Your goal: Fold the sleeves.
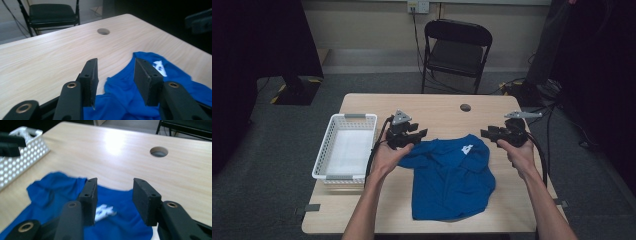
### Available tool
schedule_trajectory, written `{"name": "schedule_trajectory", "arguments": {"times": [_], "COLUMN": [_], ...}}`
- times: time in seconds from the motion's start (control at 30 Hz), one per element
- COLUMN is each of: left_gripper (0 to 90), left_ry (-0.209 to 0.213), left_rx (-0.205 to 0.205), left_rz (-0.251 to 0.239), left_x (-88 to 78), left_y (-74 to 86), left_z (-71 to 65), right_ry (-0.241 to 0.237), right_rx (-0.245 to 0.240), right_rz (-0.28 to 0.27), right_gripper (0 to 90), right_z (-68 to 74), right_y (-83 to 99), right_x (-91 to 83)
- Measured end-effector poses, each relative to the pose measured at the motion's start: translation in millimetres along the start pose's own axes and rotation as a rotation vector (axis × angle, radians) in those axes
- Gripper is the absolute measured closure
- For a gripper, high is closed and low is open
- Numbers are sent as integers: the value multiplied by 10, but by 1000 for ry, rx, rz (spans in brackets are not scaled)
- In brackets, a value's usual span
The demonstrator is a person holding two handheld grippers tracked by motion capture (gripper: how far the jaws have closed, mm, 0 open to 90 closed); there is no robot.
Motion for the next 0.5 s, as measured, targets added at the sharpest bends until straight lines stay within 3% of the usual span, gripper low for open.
{"name": "schedule_trajectory", "arguments": {"times": [0.17,0.23,0.37,0.5], "left_gripper": [573,595,633,640], "left_ry": [39,52,102,101], "left_rx": [26,59,68,84], "left_rz": [19,56,73,123], "left_x": [-31,-19,8,65], "left_y": [91,168,305,496], "left_z": [-185,-280,-452,-519], "right_ry": [-35,-56,-61,-58], "right_rx": [-19,-32,-71,-85], "right_rz": [16,20,42,66], "right_gripper": [537,539,558,565], "right_z": [85,143,220,246], "right_y": [188,271,478,686], "right_x": [-44,-60,-61,-40]}}
Point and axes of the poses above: each handheld gripper's, and its own axes: x roughly forward along the jaws, y roughly out of its underside, z roughly to its left, the point moved 9 cm from there along x, roughly forward along the jaws, and after that the axes turned 11 degrees about y, right-handed, at the moved point
